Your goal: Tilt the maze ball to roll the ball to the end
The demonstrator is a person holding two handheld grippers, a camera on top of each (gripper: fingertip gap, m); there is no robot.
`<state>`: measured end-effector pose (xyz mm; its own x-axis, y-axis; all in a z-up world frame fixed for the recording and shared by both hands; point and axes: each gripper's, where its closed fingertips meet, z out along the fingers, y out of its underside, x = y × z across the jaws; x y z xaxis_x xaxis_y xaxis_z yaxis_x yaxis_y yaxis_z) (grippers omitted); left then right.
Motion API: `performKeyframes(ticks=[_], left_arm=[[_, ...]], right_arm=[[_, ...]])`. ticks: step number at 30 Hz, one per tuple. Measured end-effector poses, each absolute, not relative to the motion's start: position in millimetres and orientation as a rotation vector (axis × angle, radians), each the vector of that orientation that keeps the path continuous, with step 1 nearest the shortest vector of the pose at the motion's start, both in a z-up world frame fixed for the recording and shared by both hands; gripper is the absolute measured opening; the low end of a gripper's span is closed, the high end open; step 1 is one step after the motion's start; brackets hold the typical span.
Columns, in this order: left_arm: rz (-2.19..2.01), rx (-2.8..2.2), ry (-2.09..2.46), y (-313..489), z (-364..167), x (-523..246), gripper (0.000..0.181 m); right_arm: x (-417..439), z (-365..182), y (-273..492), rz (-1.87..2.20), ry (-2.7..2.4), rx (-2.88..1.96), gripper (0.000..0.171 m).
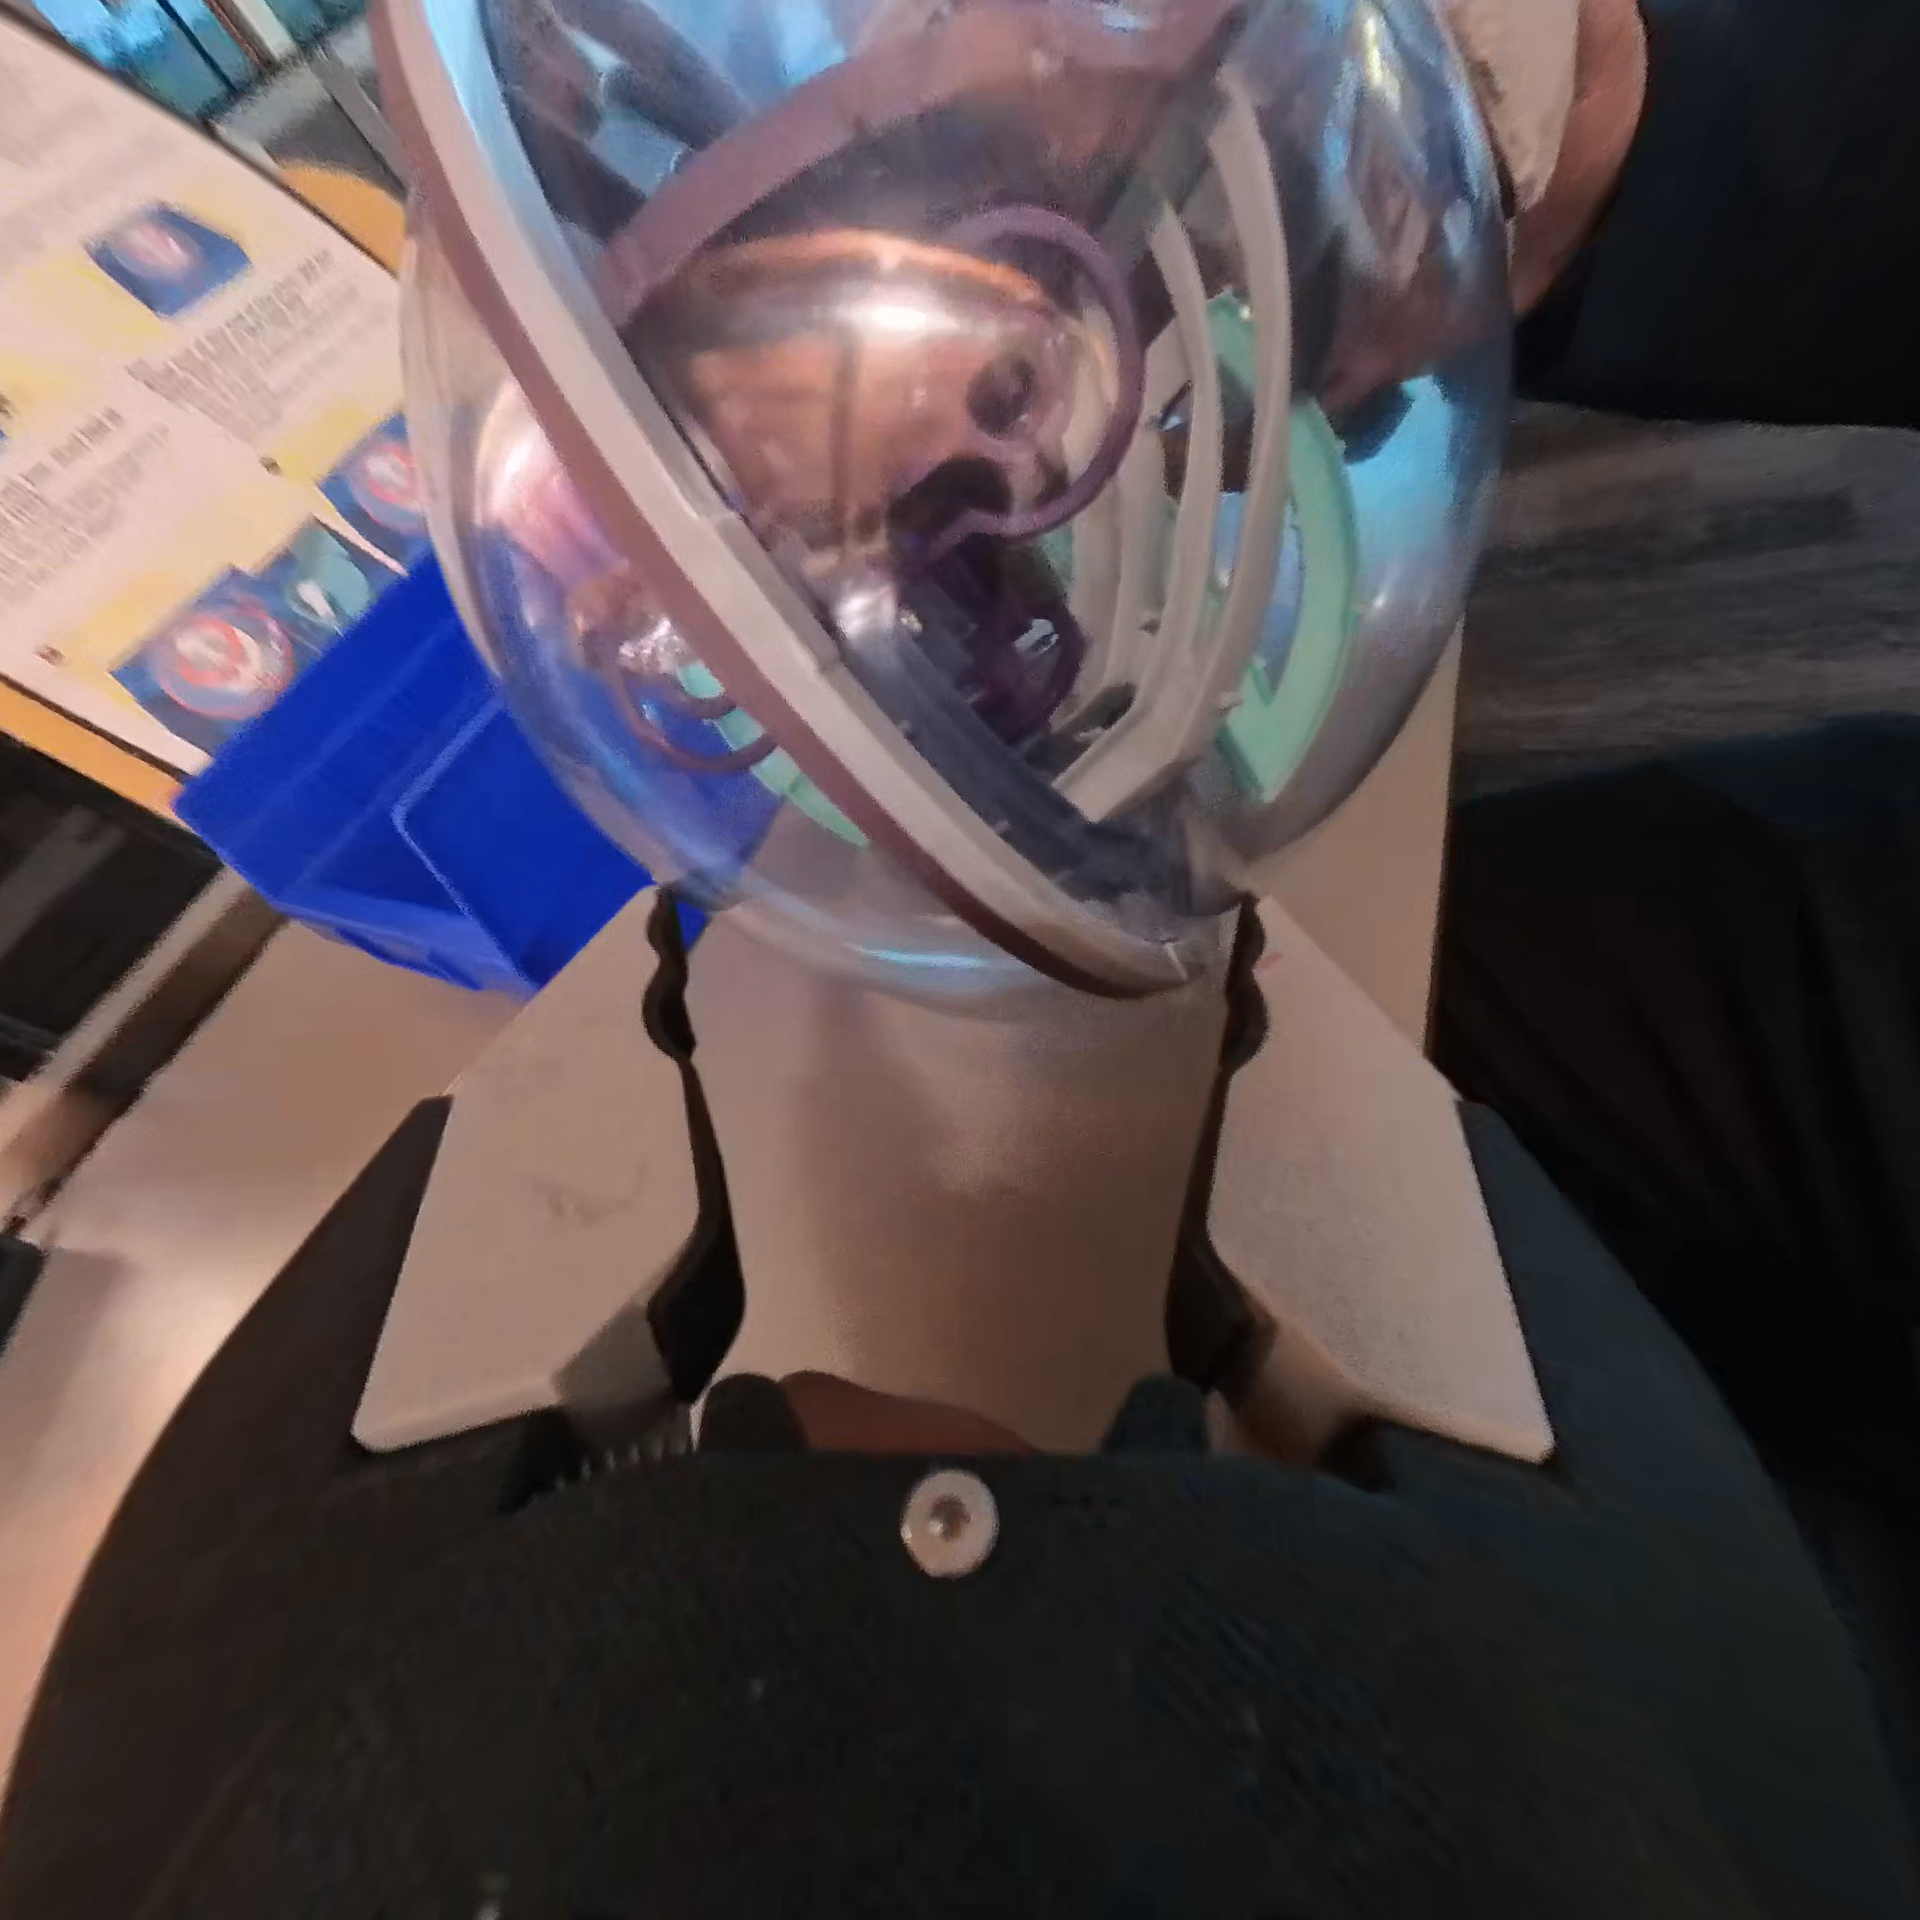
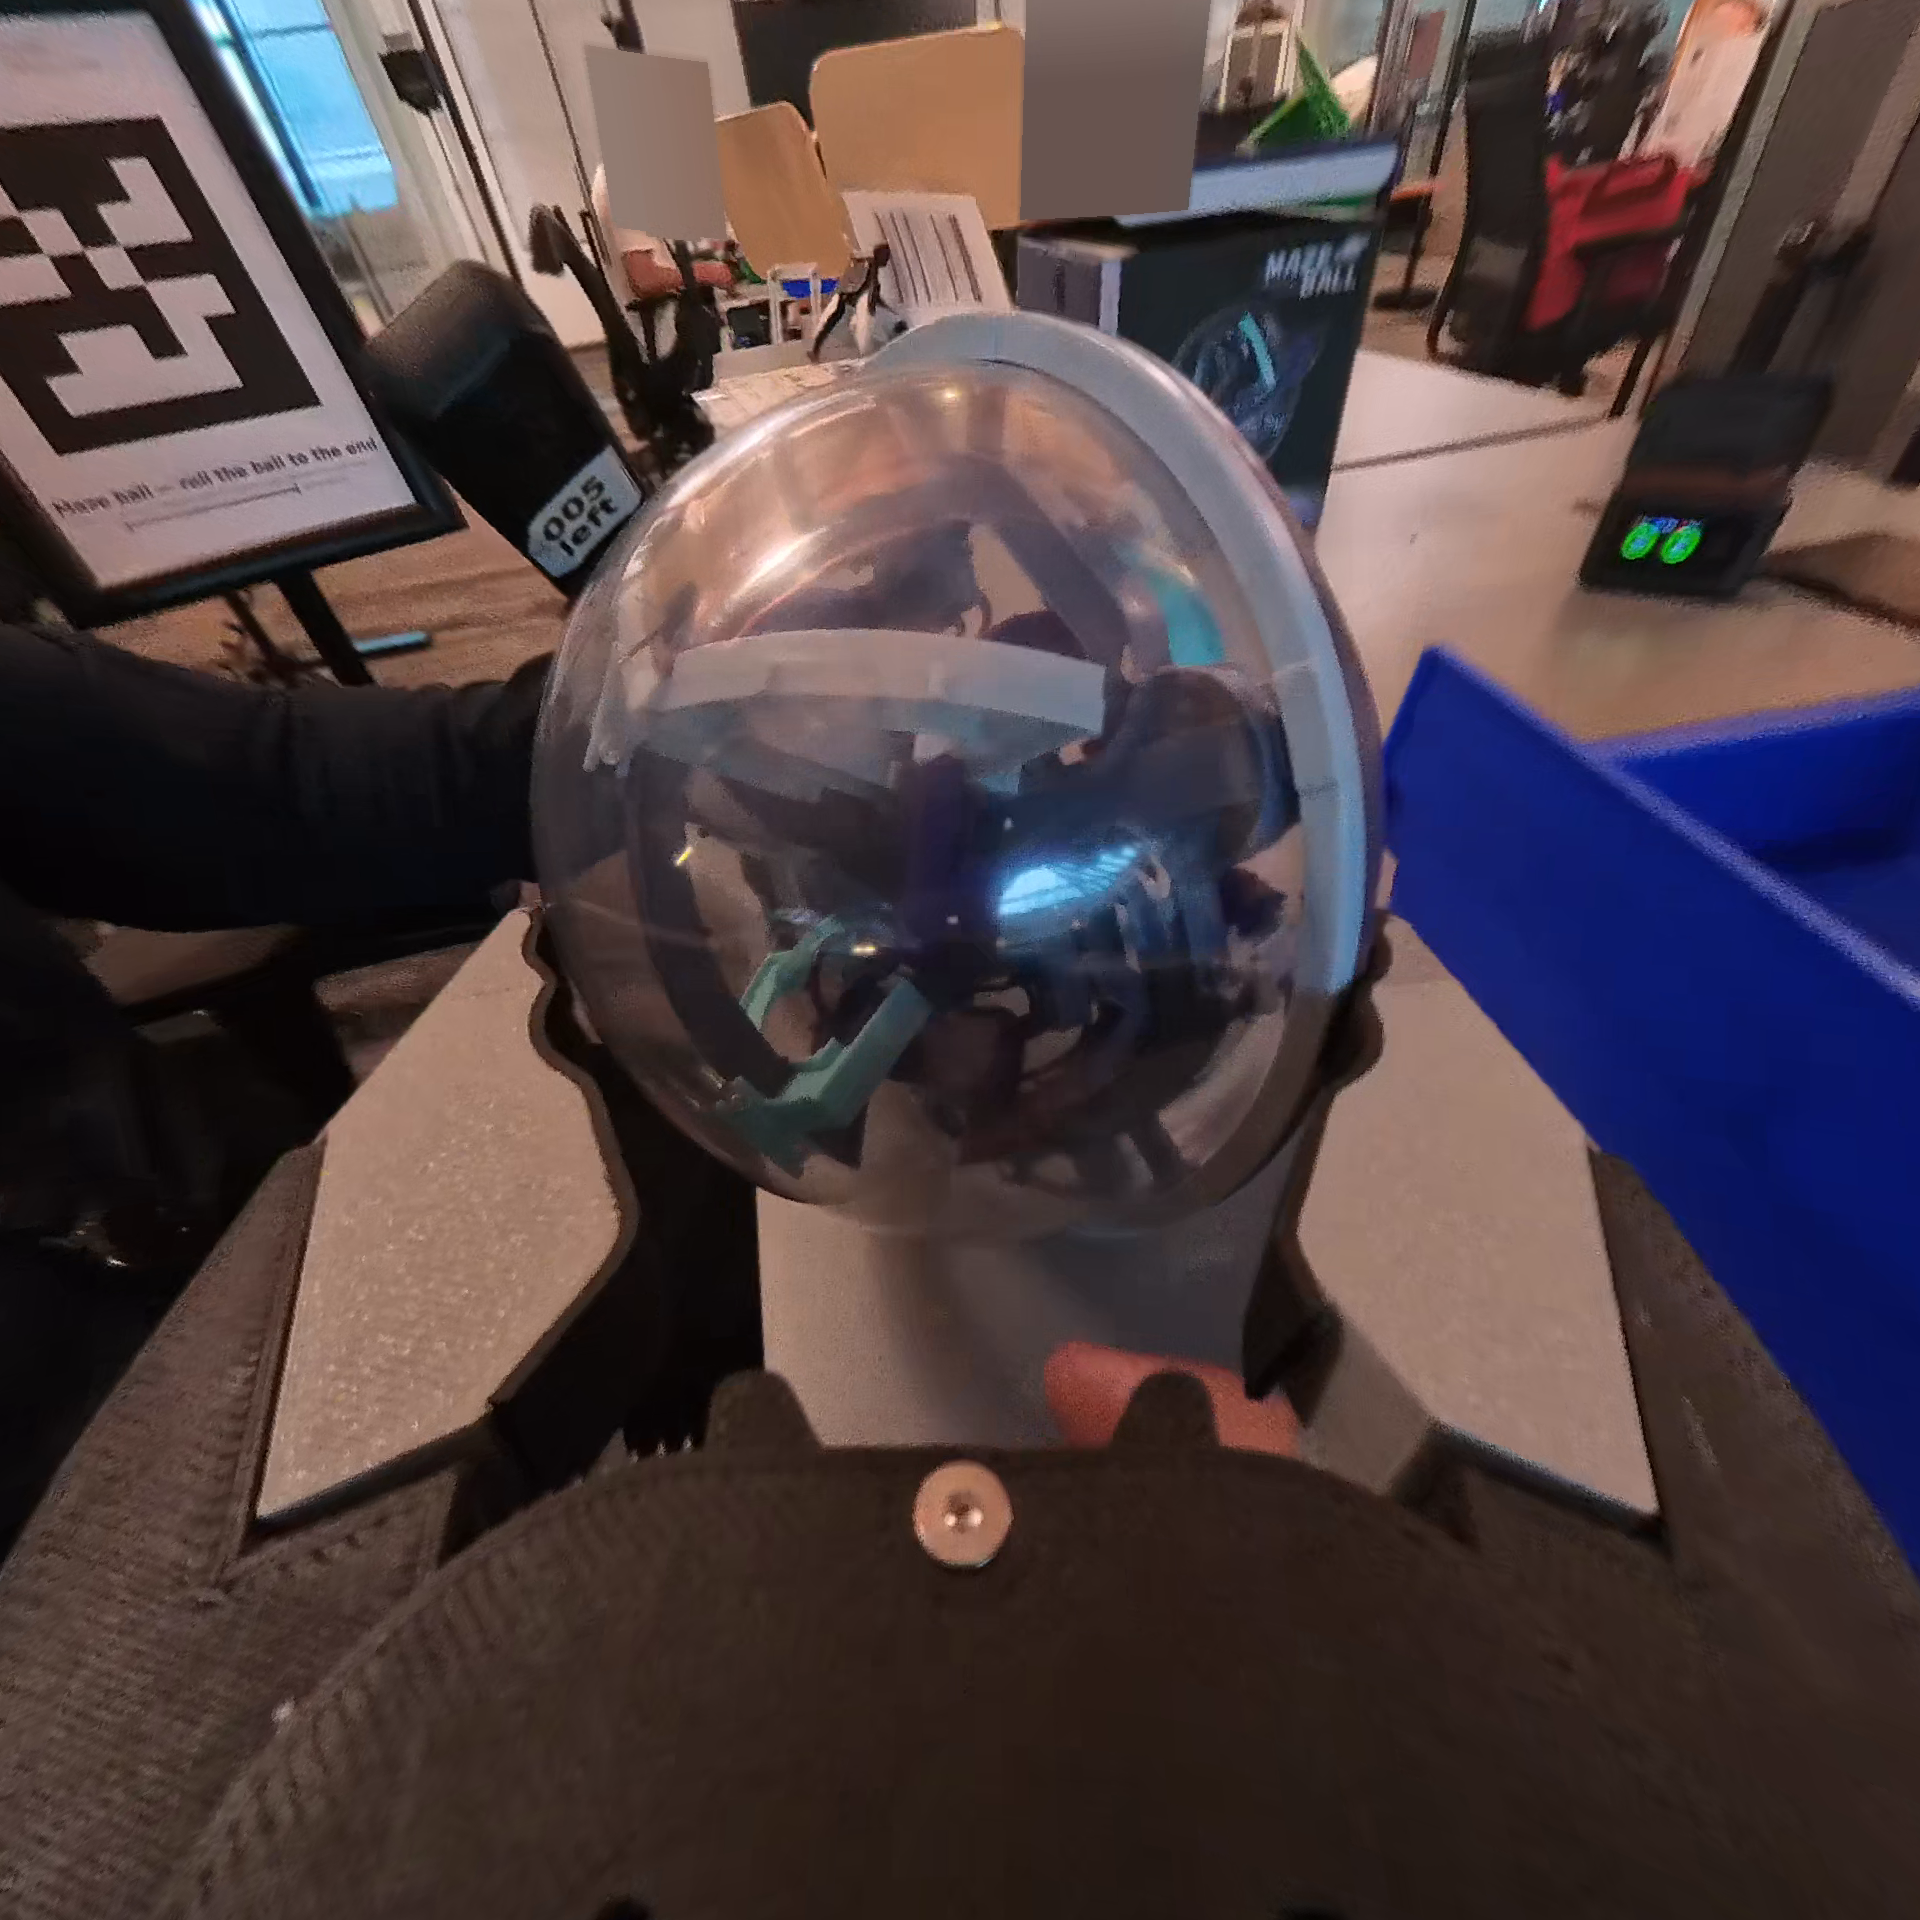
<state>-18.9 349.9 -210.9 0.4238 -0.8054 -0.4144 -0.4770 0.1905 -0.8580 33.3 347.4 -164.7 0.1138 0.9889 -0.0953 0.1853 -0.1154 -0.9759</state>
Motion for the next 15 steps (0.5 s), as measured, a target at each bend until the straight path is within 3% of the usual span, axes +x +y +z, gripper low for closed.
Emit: performKeyframes(ticks=[12, 15], left_arm=[[0.534, -1.026, 1.208, 365.8, -172.0, -33.9, 0.101], [0.525, -1.013, 1.203, 361.4, -166.2, -31.0, 0.101]], right_arm=[[38.6, -159.2, 337.8, 0.343, -1.434, -1.111, 0.144], [40.6, -152.9, 333.5, 0.312, -1.445, -1.109, 0.145]])
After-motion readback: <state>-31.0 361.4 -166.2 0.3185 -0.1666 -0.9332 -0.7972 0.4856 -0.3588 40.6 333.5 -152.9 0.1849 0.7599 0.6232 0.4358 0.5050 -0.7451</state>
